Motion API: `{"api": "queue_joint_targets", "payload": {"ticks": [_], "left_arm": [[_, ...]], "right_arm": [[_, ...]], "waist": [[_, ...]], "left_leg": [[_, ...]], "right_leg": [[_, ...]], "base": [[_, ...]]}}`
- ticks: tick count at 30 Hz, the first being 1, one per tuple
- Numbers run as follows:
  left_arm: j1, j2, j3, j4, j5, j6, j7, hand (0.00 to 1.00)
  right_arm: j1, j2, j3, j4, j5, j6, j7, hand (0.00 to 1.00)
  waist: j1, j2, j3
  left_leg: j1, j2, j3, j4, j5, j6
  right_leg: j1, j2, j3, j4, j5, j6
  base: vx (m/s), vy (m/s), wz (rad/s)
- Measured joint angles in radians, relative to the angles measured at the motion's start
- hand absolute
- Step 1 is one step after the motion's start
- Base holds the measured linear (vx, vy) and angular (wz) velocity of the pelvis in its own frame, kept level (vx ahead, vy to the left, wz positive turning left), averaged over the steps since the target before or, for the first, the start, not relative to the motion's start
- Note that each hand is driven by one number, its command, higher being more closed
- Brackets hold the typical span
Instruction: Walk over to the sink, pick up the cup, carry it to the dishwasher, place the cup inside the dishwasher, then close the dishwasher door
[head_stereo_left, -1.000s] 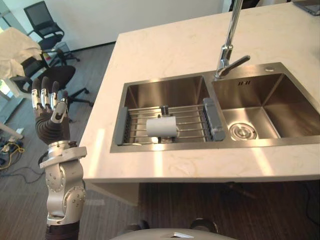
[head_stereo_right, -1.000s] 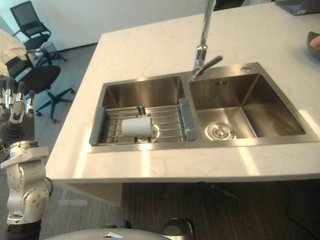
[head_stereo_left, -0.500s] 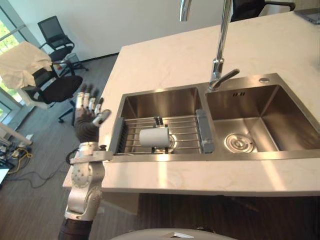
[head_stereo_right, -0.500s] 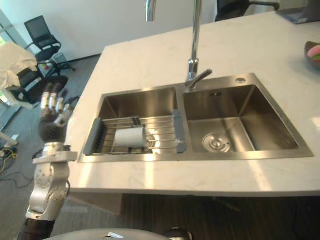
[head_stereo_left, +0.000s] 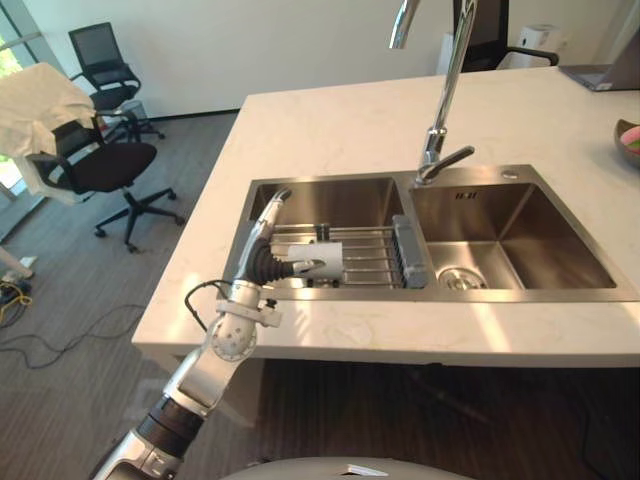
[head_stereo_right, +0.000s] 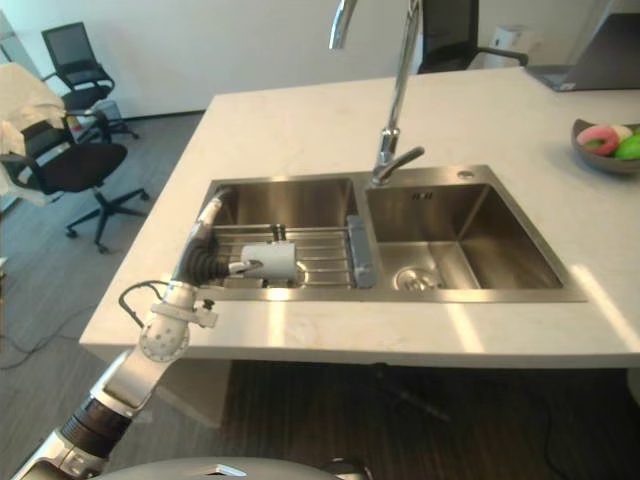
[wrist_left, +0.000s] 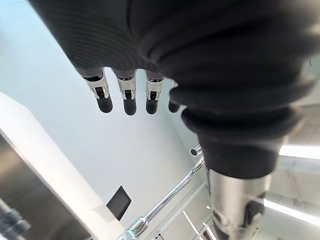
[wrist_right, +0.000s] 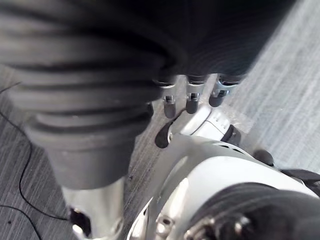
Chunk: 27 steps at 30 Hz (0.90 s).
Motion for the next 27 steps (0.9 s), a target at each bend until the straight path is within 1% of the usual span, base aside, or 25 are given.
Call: {"api": "queue_joint_targets", "payload": {"ticks": [1, 2, 3, 5, 7, 8, 9, 11, 12, 15, 17, 20, 21, 23, 24, 25, 26, 27], "left_arm": [[0.0, 0.002, -0.012, 0.017, 0.03, 0.007, 0.01, 0.0], [-0.001, 0.01, -0.034, 0.032, 0.051, 0.022, 0.022, 0.0], [0.0, 0.016, -0.045, 0.038, 0.06, 0.028, 0.024, 0.0], [0.0, 0.021, -0.071, 0.057, 0.069, 0.053, 0.033, 0.0], [-0.001, 0.019, -0.079, 0.079, 0.082, 0.066, 0.044, 0.0], [-0.001, 0.019, -0.081, 0.091, 0.087, 0.076, 0.055, 0.0], [-0.001, 0.019, -0.081, 0.1, 0.087, 0.084, 0.062, 0.0], [-0.001, 0.019, -0.081, 0.124, 0.089, 0.102, 0.071, 0.0], [-0.002, 0.02, -0.081, 0.14, 0.099, 0.115, 0.073, 0.0], [-0.002, 0.021, -0.08, 0.178, 0.107, 0.154, 0.085, 0.0], [-0.005, 0.022, -0.076, 0.192, 0.105, 0.168, 0.109, 0.0], [-0.02, 0.022, -0.063, 0.196, 0.081, 0.171, 0.152, 0.0], [-0.028, 0.022, -0.056, 0.196, 0.073, 0.172, 0.173, 0.0], [-0.032, 0.022, -0.046, 0.196, 0.071, 0.177, 0.189, 0.0], [-0.032, 0.021, -0.042, 0.198, 0.072, 0.184, 0.193, 0.0], [-0.034, 0.021, -0.034, 0.206, 0.074, 0.202, 0.201, 0.0], [-0.035, 0.02, -0.026, 0.22, 0.086, 0.219, 0.208, 0.0], [-0.037, 0.021, -0.026, 0.23, 0.086, 0.227, 0.21, 0.0]], "right_arm": [[0.0, 0.007, -0.001, 0.0, 0.002, 0.003, -0.001, 0.0], [-0.002, 0.007, 0.0, 0.0, 0.003, 0.006, -0.003, 0.0], [-0.003, 0.007, 0.0, 0.0, 0.003, 0.01, -0.003, 0.0], [-0.008, 0.004, -0.001, 0.0, 0.009, 0.013, -0.004, 0.0], [-0.009, 0.004, -0.005, 0.0, 0.022, 0.012, -0.006, 0.0], [-0.01, 0.002, -0.012, 0.0, 0.022, 0.012, -0.007, 0.0], [-0.01, 0.003, -0.019, 0.0, 0.022, 0.012, -0.007, 0.0], [-0.012, 0.003, -0.019, 0.0, 0.023, 0.01, -0.009, 0.0], [-0.018, 0.004, -0.019, 0.0, 0.024, 0.009, -0.011, 0.0], [-0.025, 0.003, -0.019, 0.0, 0.031, -0.002, -0.033, 0.0], [-0.026, 0.003, -0.018, 0.0, 0.033, -0.003, -0.041, 0.0], [-0.027, 0.003, -0.017, 0.001, 0.041, -0.003, -0.046, 0.0], [-0.027, 0.005, -0.017, 0.002, 0.041, -0.002, -0.048, 0.0], [-0.029, 0.005, -0.017, 0.002, 0.041, -0.001, -0.049, 0.0], [-0.029, 0.005, -0.016, 0.003, 0.041, -0.001, -0.05, 0.0], [-0.029, 0.005, -0.016, 0.005, 0.041, 0.001, -0.05, 0.0], [-0.029, 0.006, -0.016, 0.004, 0.041, 0.001, -0.05, 0.0], [-0.029, 0.005, -0.016, 0.004, 0.041, 0.001, -0.05, 0.0]], "waist": [[-0.007, -0.007, 0.006], [-0.014, -0.01, 0.009], [-0.019, -0.01, 0.01], [-0.024, -0.008, 0.014], [-0.033, 0.006, 0.014], [-0.034, 0.014, 0.015], [-0.034, 0.018, 0.017], [-0.037, 0.018, 0.017], [-0.046, 0.015, 0.018], [-0.05, 0.015, 0.021], [-0.053, 0.014, 0.023], [-0.057, 0.018, 0.033], [-0.057, 0.008, 0.049], [-0.06, 0.015, 0.054], [-0.062, 0.007, 0.059], [-0.065, 0.01, 0.057], [-0.066, 0.001, 0.063], [-0.067, -0.004, 0.067]], "left_leg": [[0.001, -0.005, 0.003, -0.002, 0.0, 0.0], [0.005, -0.009, 0.007, -0.005, -0.001, 0.001], [0.008, -0.011, 0.007, -0.007, -0.001, 0.001], [0.024, -0.01, 0.023, -0.011, -0.004, 0.0], [0.032, -0.006, 0.027, -0.011, -0.008, -0.005], [0.039, -0.001, 0.032, -0.009, -0.012, -0.01], [0.046, 0.004, 0.038, -0.008, -0.014, -0.012], [0.054, 0.018, 0.047, -0.006, -0.015, -0.022], [0.055, 0.023, 0.049, -0.006, -0.011, -0.032], [0.074, 0.037, 0.075, -0.004, -0.011, -0.035], [0.083, 0.039, 0.077, -0.005, -0.012, -0.036], [0.086, 0.039, 0.077, 0.006, -0.011, -0.036], [0.085, 0.038, 0.077, 0.018, -0.01, -0.036], [0.084, 0.038, 0.077, 0.024, -0.004, -0.032], [0.082, 0.038, 0.077, 0.026, 0.0, -0.03], [0.082, 0.037, 0.077, 0.027, 0.011, -0.03], [0.081, 0.036, 0.078, 0.027, 0.023, -0.028], [0.081, 0.036, 0.078, 0.027, 0.028, -0.028]], "right_leg": [[0.006, -0.002, 0.002, -0.017, 0.007, 0.002], [0.007, -0.005, 0.006, -0.021, 0.012, 0.002], [0.009, -0.006, 0.008, -0.021, 0.014, 0.004], [0.01, -0.005, 0.029, -0.021, 0.017, 0.007], [0.014, -0.002, 0.036, -0.021, 0.017, 0.008], [0.016, 0.003, 0.05, -0.021, 0.016, 0.009], [0.017, 0.008, 0.052, -0.021, 0.015, 0.01], [0.018, 0.017, 0.059, -0.021, 0.013, 0.011], [0.017, 0.025, 0.065, -0.021, 0.013, 0.006], [0.017, 0.041, 0.084, -0.021, 0.009, 0.001], [0.019, 0.043, 0.093, -0.021, 0.006, -0.001], [0.022, 0.042, 0.101, -0.021, 0.002, 0.0], [0.024, 0.039, 0.104, -0.021, 0.0, 0.0], [0.026, 0.037, 0.104, -0.021, -0.004, -0.001], [0.026, 0.036, 0.104, -0.021, -0.005, 0.0], [0.026, 0.032, 0.104, -0.021, -0.008, 0.001], [0.026, 0.028, 0.104, -0.022, -0.014, -0.009], [0.026, 0.027, 0.103, -0.022, -0.014, -0.009]], "base": [[-0.02, 0.038, -0.06], [-0.01, 0.03, -0.07], [0.0, 0.018, -0.11], [0.03, 0.003, -0.19], [0.06, -0.013, -0.16], [0.06, -0.021, -0.2], [0.06, -0.026, -0.21], [0.07, -0.036, -0.18], [0.09, -0.044, -0.12], [0.09, -0.037, -0.24], [0.08, -0.03, -0.21], [0.06, -0.018, -0.09], [0.01, -0.01, -0.06], [0.0, -0.01, -0.02], [0.0, 0.0, 0.0], [-0.03, -0.025, -0.01], [-0.03, -0.027, -0.01], [-0.04, -0.032, -0.02]]}}
